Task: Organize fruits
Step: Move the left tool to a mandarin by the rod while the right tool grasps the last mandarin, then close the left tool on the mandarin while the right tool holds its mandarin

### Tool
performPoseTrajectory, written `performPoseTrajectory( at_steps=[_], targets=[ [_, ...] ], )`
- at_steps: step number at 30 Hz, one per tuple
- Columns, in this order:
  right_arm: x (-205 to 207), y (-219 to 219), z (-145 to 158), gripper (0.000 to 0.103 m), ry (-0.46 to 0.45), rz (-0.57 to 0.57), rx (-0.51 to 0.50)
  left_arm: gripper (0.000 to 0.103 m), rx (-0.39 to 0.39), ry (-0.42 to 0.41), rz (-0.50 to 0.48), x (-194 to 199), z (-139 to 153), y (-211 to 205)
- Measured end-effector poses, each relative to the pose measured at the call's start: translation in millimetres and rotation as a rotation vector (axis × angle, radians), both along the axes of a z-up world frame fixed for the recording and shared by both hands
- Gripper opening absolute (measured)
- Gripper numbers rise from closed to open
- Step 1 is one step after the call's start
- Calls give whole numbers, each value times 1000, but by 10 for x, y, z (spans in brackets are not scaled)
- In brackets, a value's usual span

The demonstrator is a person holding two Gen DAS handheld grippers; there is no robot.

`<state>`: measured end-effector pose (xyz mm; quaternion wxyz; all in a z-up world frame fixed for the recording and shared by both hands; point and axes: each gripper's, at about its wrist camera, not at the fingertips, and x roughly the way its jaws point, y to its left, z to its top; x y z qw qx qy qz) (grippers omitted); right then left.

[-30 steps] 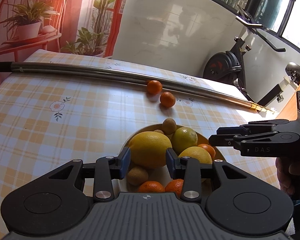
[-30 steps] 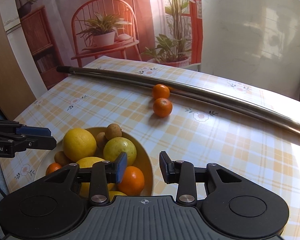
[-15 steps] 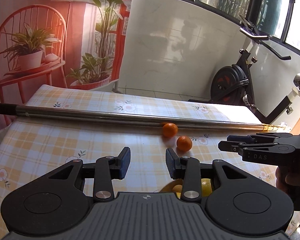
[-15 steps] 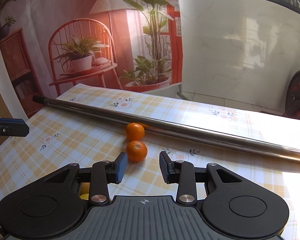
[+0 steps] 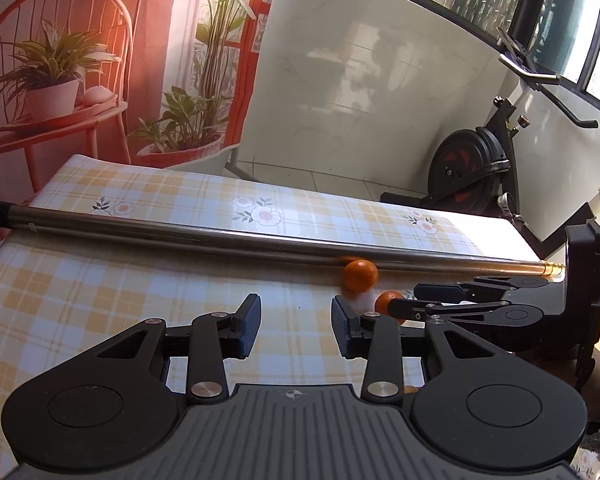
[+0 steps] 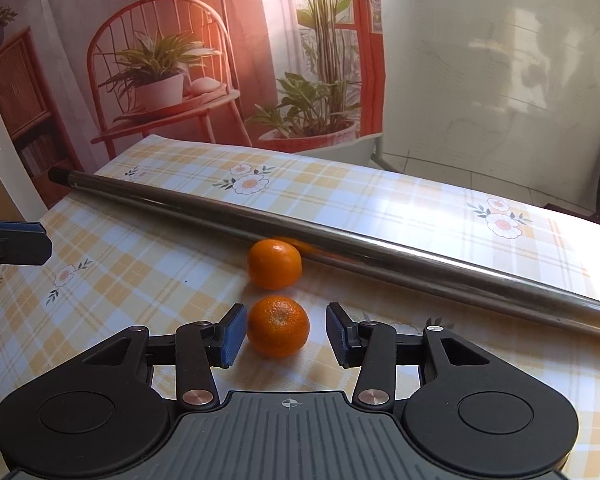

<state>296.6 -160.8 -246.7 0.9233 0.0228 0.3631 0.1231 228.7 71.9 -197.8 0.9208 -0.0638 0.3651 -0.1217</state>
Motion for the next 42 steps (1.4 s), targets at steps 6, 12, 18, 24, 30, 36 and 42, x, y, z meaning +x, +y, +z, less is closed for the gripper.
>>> performPoseTrajectory(
  at_steps=[6,12,18,24,30,36,42],
  targets=[
    [39,-20,-84,39,24,11,36,41,-10,28,-27,176,-70,-70],
    [-20,-97,-78,34,16,4,66,41,-31,56,-63,339,-146,-197],
    [-247,-300,-33,33,-21,-107,97,45,-26,55,-131,559,-258,-456],
    [-551,-541,-27,33,-63,-215,138,49,31,75,-200,812,-444,-759],
    [-742,-723,-51,33,-81,-285,166,49,50,112,-188,994,-572,-888],
    [-841,-796,-54,33,-96,-298,179,49,99,118,-161,1101,-609,-957],
    [-884,-777,-36,33,-105,-293,184,48,123,159,-152,1145,-674,-971]
  ],
)
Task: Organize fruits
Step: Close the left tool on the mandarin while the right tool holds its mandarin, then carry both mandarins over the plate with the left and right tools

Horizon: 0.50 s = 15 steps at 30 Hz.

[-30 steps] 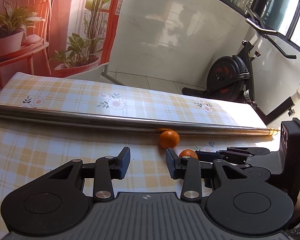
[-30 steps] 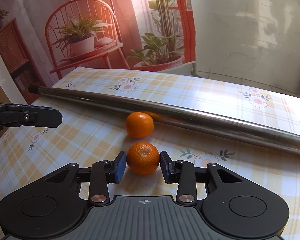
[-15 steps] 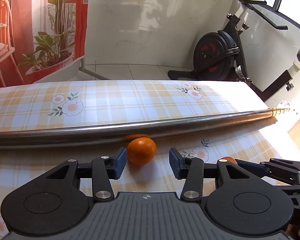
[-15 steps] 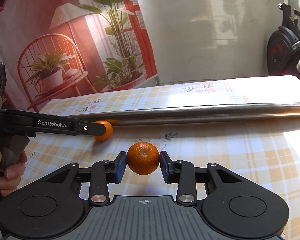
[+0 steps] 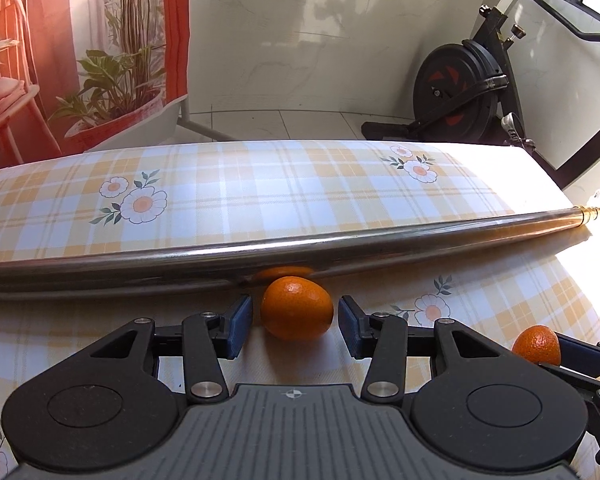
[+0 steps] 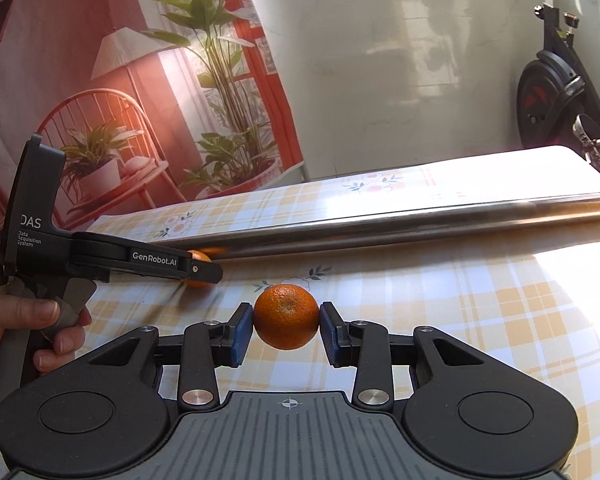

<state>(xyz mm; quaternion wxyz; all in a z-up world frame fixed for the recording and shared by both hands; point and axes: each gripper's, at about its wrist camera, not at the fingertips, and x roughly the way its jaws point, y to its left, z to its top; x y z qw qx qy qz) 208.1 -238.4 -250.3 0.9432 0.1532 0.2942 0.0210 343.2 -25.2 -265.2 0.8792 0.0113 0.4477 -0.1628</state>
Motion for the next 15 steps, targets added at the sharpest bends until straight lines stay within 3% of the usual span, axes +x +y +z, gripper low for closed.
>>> performPoseTrajectory(
  at_steps=[3,9,15],
  targets=[
    [-13,9,17,33,0,0,2,41,7,-13,0,4,17,4],
    [-101,4,80,33,-8,1,9,41,43,-25,-51,-146,88,-35],
    [-220,81,155,33,-19,10,14,41,27,-57,-66,-472,303,39]
  ],
)
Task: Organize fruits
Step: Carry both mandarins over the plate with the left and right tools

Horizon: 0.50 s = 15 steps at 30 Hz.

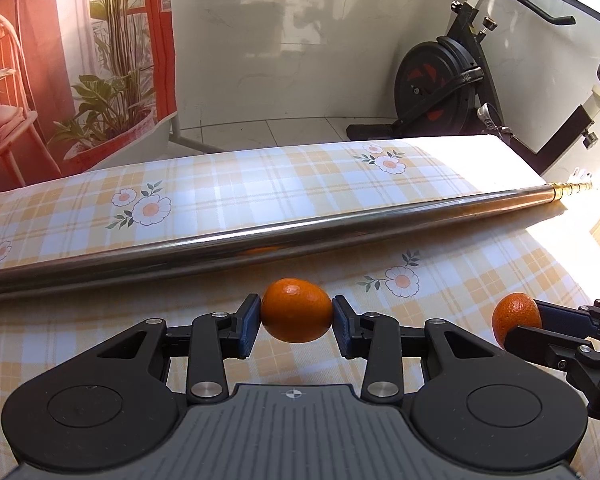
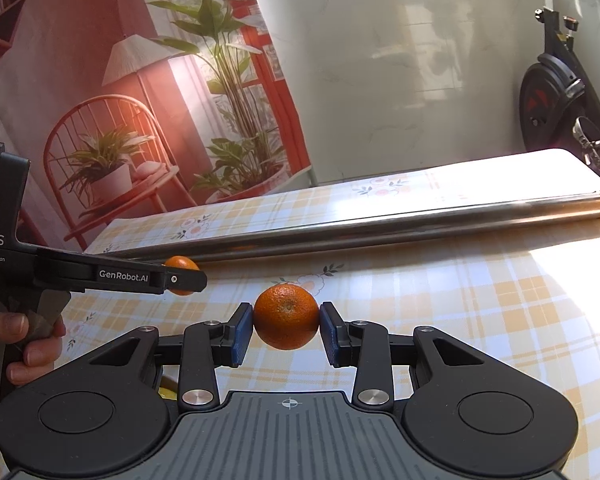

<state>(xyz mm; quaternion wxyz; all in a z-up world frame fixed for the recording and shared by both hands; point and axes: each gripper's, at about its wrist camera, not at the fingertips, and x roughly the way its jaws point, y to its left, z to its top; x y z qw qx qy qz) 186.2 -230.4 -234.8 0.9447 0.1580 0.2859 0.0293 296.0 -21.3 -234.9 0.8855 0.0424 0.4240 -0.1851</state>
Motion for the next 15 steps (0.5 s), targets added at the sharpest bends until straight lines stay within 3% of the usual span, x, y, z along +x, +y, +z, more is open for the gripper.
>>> performPoseTrajectory(
  at_steps=[15],
  targets=[
    [-567,507,129,34,-27,89,-80,41,-77,-107,62,-1297,405,351]
  ],
)
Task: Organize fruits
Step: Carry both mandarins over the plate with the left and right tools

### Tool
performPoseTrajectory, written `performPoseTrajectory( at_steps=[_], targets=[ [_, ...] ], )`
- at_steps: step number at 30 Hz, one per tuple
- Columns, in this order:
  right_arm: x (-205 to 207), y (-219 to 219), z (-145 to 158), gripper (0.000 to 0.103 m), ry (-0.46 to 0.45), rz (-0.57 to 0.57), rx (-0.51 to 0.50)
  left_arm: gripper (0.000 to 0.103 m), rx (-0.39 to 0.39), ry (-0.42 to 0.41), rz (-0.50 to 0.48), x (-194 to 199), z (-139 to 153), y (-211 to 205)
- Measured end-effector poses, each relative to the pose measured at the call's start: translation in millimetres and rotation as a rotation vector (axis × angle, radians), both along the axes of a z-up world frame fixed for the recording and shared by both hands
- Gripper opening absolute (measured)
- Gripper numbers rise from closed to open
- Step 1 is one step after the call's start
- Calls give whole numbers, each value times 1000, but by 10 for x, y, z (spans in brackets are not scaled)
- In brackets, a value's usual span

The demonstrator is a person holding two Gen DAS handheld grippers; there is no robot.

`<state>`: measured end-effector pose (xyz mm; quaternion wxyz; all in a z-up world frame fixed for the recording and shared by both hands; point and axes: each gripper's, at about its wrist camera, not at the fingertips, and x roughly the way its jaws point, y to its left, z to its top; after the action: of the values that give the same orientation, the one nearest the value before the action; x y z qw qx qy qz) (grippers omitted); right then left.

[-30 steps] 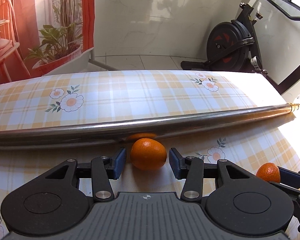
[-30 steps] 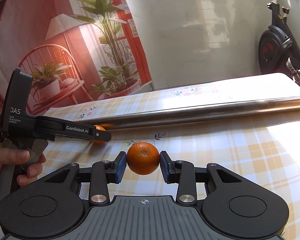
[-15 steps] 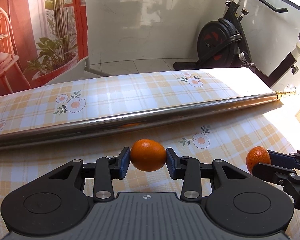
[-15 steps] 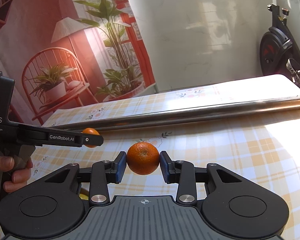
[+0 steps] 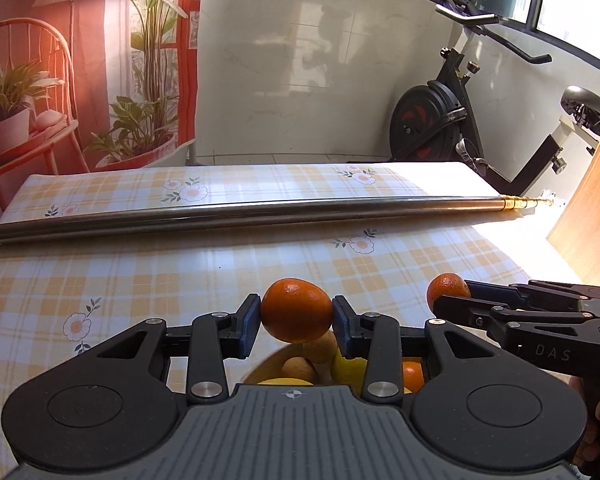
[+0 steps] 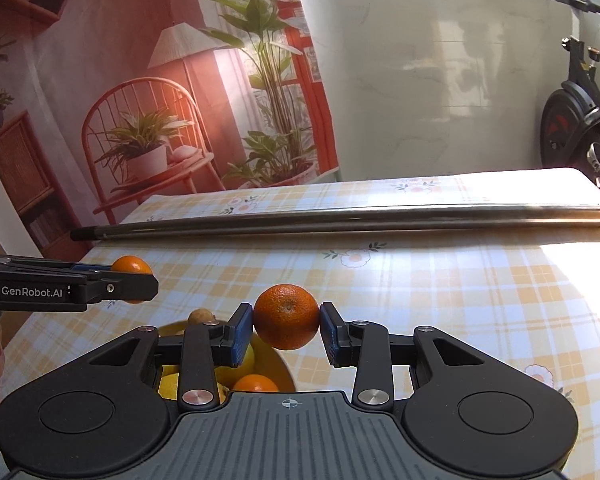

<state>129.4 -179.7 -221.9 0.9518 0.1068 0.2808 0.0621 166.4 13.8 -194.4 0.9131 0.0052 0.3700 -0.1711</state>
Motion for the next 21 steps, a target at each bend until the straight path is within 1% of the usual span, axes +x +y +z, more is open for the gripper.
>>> performPoseTrajectory(
  at_steps=[3,10,14,21],
  targets=[
    [-139,169,16,34,-1,29,-51,41,-30,10,22,-231,-15,86],
    [-462,445,135,34,-33,97,-94,41,-31,12,39,-611,-63,199],
    [-602,549,176,34,-34,133,-109,41,-25,-14,45,-789,-55,225],
    [-763,558,111,34,30,196,-84,41,-41,-17,37,-951,-108,200]
  ],
)
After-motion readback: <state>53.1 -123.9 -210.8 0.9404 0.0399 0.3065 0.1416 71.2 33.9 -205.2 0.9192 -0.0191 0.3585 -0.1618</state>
